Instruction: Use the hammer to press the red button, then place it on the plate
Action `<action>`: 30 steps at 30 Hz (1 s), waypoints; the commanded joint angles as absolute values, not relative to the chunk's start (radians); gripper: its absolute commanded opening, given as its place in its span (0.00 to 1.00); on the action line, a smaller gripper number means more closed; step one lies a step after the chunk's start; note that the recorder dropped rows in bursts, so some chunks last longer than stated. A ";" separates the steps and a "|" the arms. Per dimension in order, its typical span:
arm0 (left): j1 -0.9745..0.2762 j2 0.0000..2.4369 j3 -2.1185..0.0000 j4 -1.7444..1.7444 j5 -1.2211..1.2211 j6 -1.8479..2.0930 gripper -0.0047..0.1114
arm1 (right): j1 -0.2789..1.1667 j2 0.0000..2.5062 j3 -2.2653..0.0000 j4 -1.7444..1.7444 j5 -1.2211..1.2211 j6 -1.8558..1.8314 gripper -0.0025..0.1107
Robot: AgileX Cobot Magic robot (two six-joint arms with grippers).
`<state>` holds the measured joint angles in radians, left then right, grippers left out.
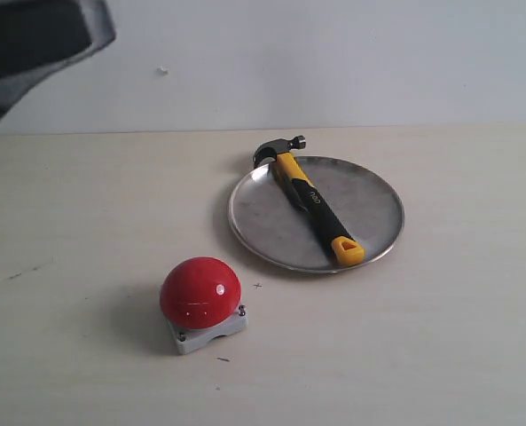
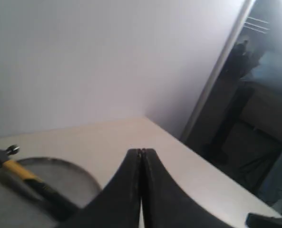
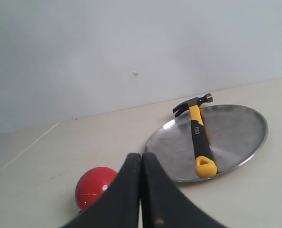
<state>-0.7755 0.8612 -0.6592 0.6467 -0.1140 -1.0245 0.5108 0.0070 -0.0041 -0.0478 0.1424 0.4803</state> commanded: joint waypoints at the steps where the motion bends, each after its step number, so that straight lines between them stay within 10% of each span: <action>1: -0.659 0.730 -0.465 0.647 -0.099 -1.056 0.04 | 0.511 0.003 0.000 -0.052 0.133 0.474 0.02; 15: -0.275 0.162 0.000 0.647 -0.096 -1.152 0.04 | 0.511 0.003 0.000 -0.052 0.133 0.474 0.02; 30: -0.220 0.032 0.000 0.647 -0.037 -1.189 0.04 | 0.511 0.003 0.000 -0.052 0.133 0.474 0.02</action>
<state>-0.2219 0.0345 -0.0017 0.6467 -0.0057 -1.1851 0.5108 0.0070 -0.0041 -0.0478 0.1424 0.4803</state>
